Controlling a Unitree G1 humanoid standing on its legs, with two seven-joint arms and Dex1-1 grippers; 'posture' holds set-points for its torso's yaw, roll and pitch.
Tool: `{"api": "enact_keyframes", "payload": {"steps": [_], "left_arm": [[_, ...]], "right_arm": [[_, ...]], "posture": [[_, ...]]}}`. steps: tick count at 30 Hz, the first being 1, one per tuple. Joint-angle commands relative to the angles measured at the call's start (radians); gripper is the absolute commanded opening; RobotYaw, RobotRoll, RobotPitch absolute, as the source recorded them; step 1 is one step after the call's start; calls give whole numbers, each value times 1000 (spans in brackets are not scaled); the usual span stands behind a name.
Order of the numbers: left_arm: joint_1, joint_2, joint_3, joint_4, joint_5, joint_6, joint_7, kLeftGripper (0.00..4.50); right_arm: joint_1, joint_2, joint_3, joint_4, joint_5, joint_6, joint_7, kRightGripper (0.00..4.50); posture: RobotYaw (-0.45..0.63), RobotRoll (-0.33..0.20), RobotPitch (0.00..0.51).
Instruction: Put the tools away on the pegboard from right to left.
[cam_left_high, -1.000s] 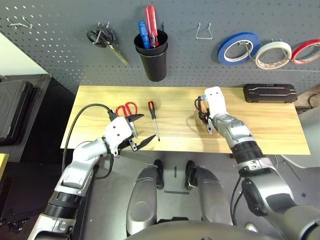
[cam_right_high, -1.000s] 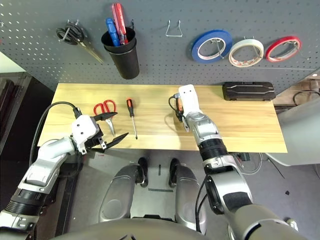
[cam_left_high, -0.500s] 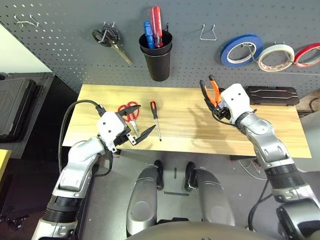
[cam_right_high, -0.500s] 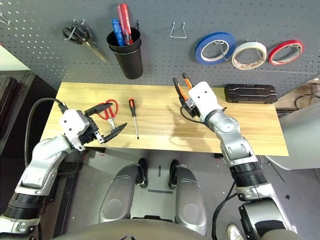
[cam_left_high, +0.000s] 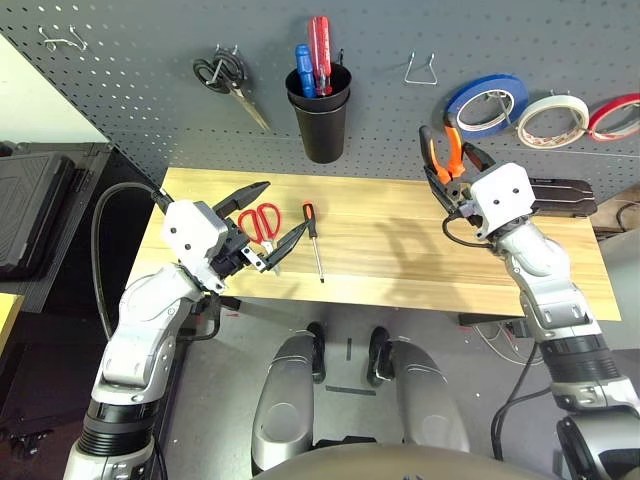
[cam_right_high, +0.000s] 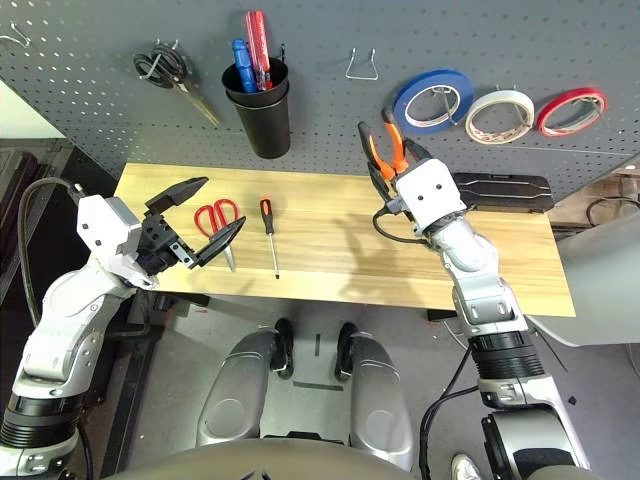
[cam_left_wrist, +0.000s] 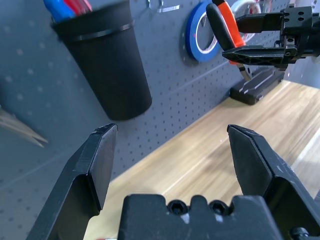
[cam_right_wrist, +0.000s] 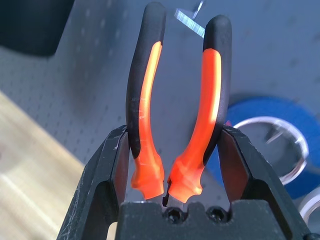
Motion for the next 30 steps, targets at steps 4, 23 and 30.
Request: {"api": "enact_keyframes", "payload": {"steps": [4,23,30], "left_arm": [[-27,-2,3,-79,-37,46,28,4500],[-115,-40,-30,-48,-40,72,48,4500],[-116,-37,-33,-45,-34,69,42,4500]], "right_arm": [[-58,16,-49,-80,-1,-19,-46,2863],[-403,162,-44,13,-11,106,-174,2863],[-533,221,-77,202,12,87,-251,2863]], "posture": [[167,0,209],[157,0,195],[173,0,195]]}}
